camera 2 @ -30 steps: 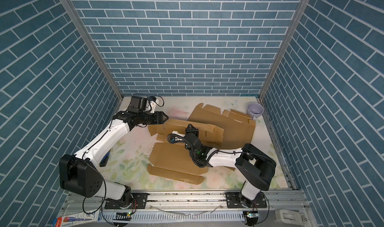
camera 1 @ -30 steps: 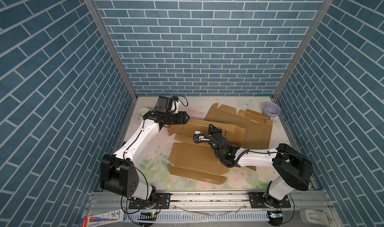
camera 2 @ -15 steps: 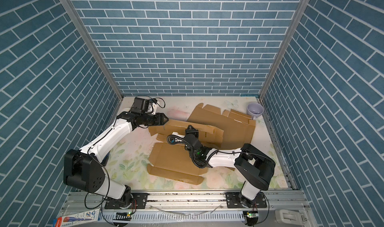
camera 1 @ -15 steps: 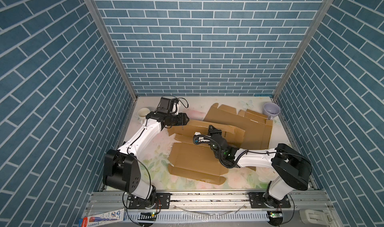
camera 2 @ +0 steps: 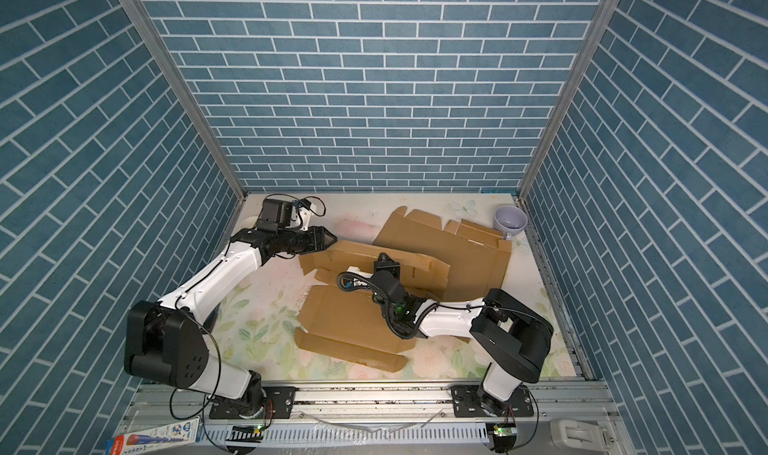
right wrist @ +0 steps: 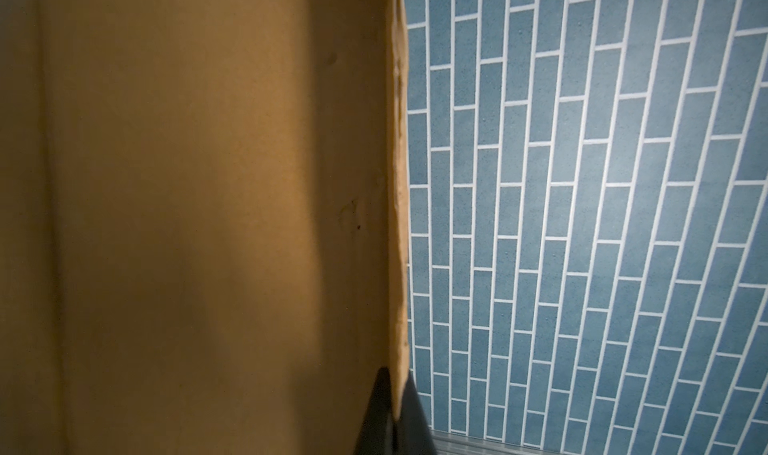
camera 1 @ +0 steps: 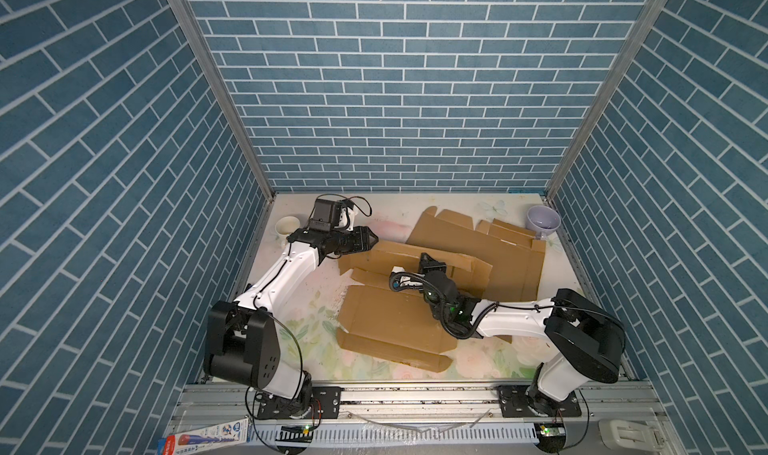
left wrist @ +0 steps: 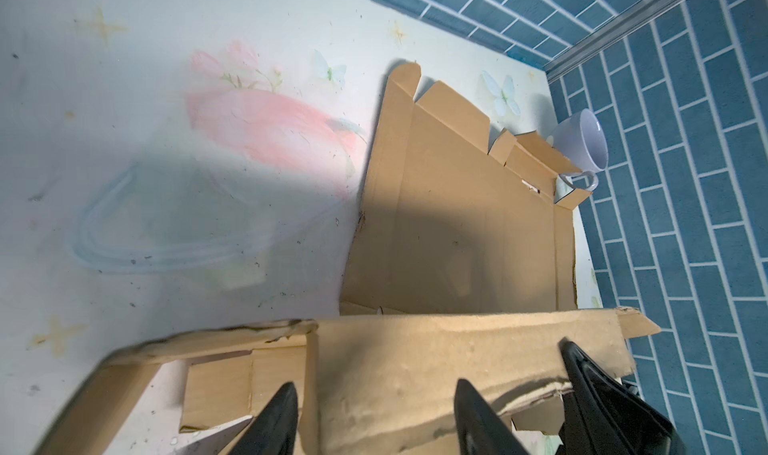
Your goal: Fold the paper box
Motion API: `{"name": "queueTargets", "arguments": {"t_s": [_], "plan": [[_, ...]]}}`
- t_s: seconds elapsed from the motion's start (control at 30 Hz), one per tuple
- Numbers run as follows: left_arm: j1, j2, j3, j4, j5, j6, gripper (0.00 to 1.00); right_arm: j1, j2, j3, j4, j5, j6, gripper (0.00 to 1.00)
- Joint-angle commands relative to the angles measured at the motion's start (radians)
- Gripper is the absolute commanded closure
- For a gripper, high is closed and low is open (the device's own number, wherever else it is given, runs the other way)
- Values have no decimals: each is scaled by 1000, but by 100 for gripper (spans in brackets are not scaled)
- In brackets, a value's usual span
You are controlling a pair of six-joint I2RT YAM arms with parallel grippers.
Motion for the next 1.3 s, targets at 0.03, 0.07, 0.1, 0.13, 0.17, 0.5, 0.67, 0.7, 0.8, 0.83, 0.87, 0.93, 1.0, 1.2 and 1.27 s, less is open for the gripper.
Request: {"name": "queueTargets", "arguments": {"t_s": [0.03, 0.07, 0.1, 0.13, 0.17, 0.5, 0.67, 0.7, 0.8, 0.83, 0.87, 0.93, 1.0, 1.2, 1.27], "plan": [[101, -121, 6, -25, 15, 96, 35, -37, -64, -48, 18, -61, 12, 100], [140, -145, -2, -14, -6, 116, 35, -46, -74, -57, 21, -77, 12, 100], [182, -167, -17, 11, -39, 130, 35, -54, -85, -64, 22, -92, 12, 100], [213, -179, -35, 39, -71, 140, 35, -61, -95, -70, 24, -106, 13, 100], [246, -181, -55, 76, -94, 150, 36, -67, -103, -76, 33, -124, 14, 100], [256, 55, -124, 225, -95, 245, 36, -133, -108, -91, 92, -243, 20, 100], [223, 94, -215, 386, -17, 220, 32, -140, -117, -97, 91, -257, 20, 100], [218, 92, -235, 422, -3, 209, 33, -142, -119, -96, 89, -258, 20, 100], [192, 73, -270, 470, 48, 177, 33, -145, -124, -89, 76, -262, 18, 100], [176, 59, -290, 478, 56, 172, 33, -146, -129, -88, 67, -263, 18, 100], [159, 38, -315, 481, 57, 169, 33, -146, -134, -87, 61, -265, 17, 100], [121, -3, -367, 489, 50, 162, 34, -145, -146, -86, 41, -266, 18, 100], [81, -45, -429, 522, 18, 139, 35, -145, -161, -83, 11, -265, 18, 100], [-11, -103, -525, 583, -78, 83, 35, -133, -188, -86, -57, -262, 40, 100], [-34, -114, -544, 601, -95, 72, 34, -130, -182, -87, -60, -256, 41, 100]]}}
